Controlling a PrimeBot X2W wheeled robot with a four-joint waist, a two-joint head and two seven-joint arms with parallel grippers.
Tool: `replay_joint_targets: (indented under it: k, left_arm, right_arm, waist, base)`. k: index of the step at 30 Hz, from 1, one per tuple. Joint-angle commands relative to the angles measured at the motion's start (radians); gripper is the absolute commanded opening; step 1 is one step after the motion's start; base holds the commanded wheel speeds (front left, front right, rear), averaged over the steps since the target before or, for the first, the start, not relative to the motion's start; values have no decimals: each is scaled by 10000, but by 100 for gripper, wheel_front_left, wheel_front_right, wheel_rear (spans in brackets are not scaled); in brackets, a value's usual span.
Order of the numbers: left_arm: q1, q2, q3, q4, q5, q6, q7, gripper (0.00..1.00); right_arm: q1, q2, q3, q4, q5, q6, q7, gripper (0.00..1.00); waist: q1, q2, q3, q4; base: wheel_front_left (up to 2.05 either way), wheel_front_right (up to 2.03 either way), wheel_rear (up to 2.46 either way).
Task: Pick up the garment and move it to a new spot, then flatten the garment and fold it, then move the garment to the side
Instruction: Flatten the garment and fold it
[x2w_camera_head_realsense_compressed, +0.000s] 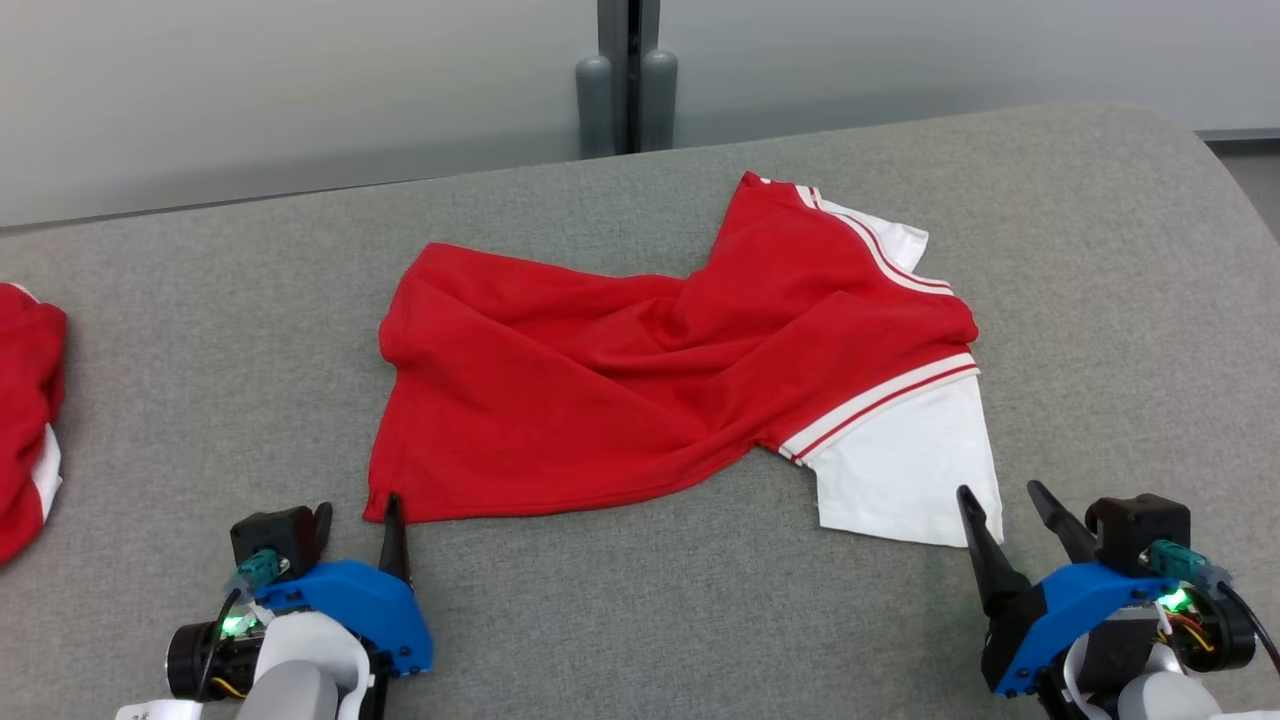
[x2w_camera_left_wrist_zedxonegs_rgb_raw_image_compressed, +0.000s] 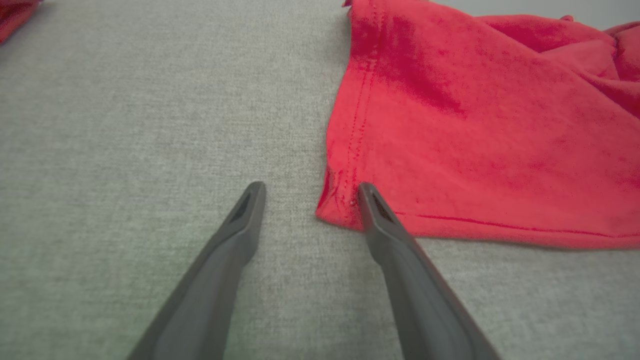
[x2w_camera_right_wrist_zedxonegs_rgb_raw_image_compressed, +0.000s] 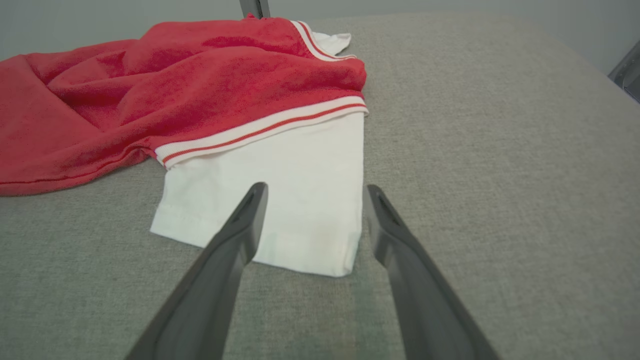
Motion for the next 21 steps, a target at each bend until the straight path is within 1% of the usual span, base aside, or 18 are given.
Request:
replay_joint_targets:
  k: [1,3,4,5,6,9,12,18,19,20,21]
  left_arm:
    - [-339,91,37,300,72,218,152,100]
    - [-365,85,-37,612,37,148,385,100]
    - [-372,88,-97,746,3,32,480,82]
    - [-388,86,-157,845,-43,-79,570,35]
    - [-405,37,-224,927,-111,-218,657,0]
    - [-412,-8,-340,1048,-214,-410,748,0]
    - [-406,-46,-392,1028,-283,-464,624,0]
    - [-212,-113,-527,982,-391,-541,409,0]
    - [-193,-91,-519,979,-406,-535,351,0]
    - [-193,-91,-519,979,-406,-535,351,0]
    - [-177,-82,-516,947,-410,-500,283,0]
  right_arm:
    - [-225,22,-111,122,-97,2,39,100]
    - [-292,35,-57,257,34,2,-7,100]
    - [-336,37,-33,335,116,2,-42,100]
    - [-381,29,-14,397,160,2,-72,100]
    - [-408,23,-4,471,208,2,-84,100]
    - [-437,27,42,731,328,2,-82,100]
    - [-557,26,-13,1007,400,2,-156,100]
    - [-718,32,-94,2204,247,2,72,100]
    - [-736,39,-69,2356,268,2,117,98]
    - [-736,39,-69,2356,268,2,117,98]
    - [-776,42,-55,2454,317,2,65,51]
  waist:
    - [-2,0,183,-78]
    - [-2,0,335,-159]
    - [-2,0,396,-190]
    - [-2,0,467,-219]
    - [-2,0,517,-233]
    - [-2,0,656,-260]
    - [-2,0,737,-257]
    - [-2,0,772,-33]
    - [-2,0,761,-9]
    - [-2,0,761,-9]
    - [-2,0,744,15]
  base:
    - [0,0,0]
    - [0,0,0]
    - [0,0,0]
    - [0,0,0]
    - [0,0,0]
    - [0,0,0]
    - [0,0,0]
    - [0,0,0]
    - [0,0,0]
    - [0,0,0]
    - [0,0,0]
